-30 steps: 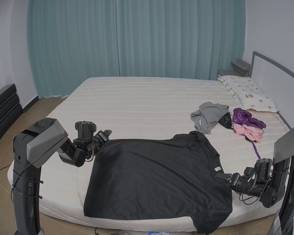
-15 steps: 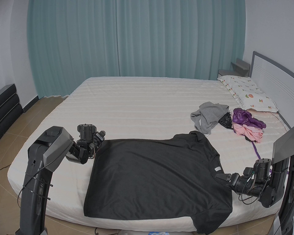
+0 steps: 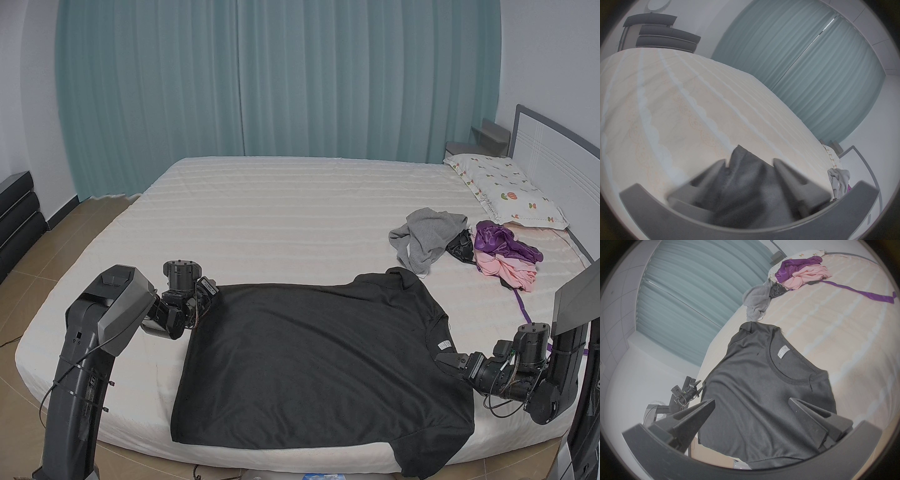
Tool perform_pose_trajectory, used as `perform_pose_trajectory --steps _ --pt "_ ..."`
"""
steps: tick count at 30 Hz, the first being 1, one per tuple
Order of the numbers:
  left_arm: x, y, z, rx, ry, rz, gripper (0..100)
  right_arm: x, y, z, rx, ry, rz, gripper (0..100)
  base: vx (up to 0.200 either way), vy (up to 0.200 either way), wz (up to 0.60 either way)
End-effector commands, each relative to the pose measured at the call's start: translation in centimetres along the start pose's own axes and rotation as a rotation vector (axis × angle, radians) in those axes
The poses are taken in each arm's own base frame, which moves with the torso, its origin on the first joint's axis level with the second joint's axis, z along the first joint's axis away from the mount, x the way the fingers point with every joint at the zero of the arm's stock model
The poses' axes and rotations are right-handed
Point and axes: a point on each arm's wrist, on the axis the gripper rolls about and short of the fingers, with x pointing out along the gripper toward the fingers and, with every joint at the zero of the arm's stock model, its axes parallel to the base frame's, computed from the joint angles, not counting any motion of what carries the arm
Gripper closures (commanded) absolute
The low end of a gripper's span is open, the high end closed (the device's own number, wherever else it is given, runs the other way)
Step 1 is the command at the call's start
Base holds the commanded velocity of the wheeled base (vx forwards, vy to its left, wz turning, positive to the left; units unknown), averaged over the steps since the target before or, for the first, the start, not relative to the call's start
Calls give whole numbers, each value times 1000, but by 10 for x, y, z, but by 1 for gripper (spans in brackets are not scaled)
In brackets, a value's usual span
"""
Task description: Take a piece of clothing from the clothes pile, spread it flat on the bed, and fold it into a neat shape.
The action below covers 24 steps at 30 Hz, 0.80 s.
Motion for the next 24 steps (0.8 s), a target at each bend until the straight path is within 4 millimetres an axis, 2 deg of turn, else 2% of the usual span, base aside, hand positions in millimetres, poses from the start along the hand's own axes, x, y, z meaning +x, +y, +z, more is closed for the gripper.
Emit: perform_pose_trajectory --steps 1,4,7,10,16,20,24 --pt "2 1 -1 -2 -9 1 100 6 4 4 -17 -27 19 0 0 0 0" --pt "3 -2 4 -5 -40 4 100 22 4 3 -29 -25 25 0 0 0 0" --pt "3 -7 11 -10 -64 -4 100 39 3 12 -47 -66 37 0 0 0 0" --pt "1 -11 18 -6 -76 -9 100 60 9 33 -76 -135 79 0 0 0 0" --pt "-5 -19 28 8 -96 -24 100 101 23 69 -100 -141 74 0 0 0 0" --pt "-11 -24 33 24 -96 -22 100 134 20 85 -94 -134 46 0 0 0 0" --pt "-17 -30 40 42 -89 -15 100 158 19 104 -122 -222 -16 0 0 0 0"
